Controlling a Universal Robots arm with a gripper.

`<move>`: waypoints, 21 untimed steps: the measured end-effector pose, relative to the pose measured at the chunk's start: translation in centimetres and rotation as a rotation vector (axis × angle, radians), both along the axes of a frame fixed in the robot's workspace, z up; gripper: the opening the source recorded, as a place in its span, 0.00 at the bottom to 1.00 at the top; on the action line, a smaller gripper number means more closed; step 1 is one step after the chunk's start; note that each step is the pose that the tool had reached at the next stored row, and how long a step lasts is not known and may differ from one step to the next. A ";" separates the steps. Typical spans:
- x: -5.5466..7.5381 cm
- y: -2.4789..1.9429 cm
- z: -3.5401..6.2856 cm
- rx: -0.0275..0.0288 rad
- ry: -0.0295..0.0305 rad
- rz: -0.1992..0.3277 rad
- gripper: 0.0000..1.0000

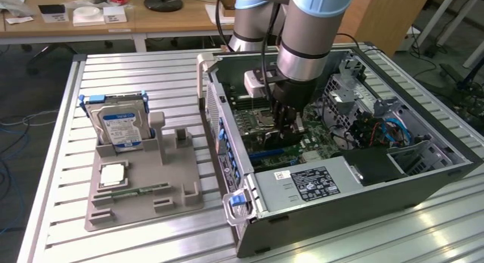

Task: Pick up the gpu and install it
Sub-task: 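Insert the gpu into the slot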

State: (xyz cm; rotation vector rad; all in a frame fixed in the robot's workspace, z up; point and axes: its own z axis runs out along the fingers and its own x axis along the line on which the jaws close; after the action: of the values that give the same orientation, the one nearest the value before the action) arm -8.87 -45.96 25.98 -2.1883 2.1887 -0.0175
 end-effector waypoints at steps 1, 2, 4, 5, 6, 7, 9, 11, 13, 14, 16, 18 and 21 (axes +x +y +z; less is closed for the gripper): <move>0.0 0.00 -0.05 -0.0003 0.0000 -0.002 0.27; 0.0 0.00 -0.10 -0.0009 0.0000 -0.004 0.27; 0.0 0.00 -0.11 -0.0013 0.0001 -0.005 0.27; 0.0 0.00 -0.11 -0.0014 0.0001 -0.005 0.27; 0.0 0.00 -0.11 -0.0013 0.0001 -0.005 0.27; 0.0 0.00 -0.11 -0.0013 0.0000 -0.005 0.27; 0.0 0.01 -0.13 -0.0010 0.0037 -0.006 0.27; 0.0 0.00 -0.11 -0.0012 0.0080 -0.007 0.27; 0.0 0.00 -0.11 -0.0013 0.0093 -0.007 0.27; 0.0 0.00 -0.11 -0.0012 0.0094 -0.007 0.27; 0.0 0.01 -0.20 -0.0009 0.0092 -0.007 0.27; 0.0 0.00 -0.39 -0.0011 0.0093 -0.007 0.27; 0.0 0.00 -0.56 -0.0013 0.0095 -0.007 0.27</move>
State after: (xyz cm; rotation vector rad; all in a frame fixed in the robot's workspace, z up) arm -8.83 -45.96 25.42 -2.1860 2.2020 -0.0088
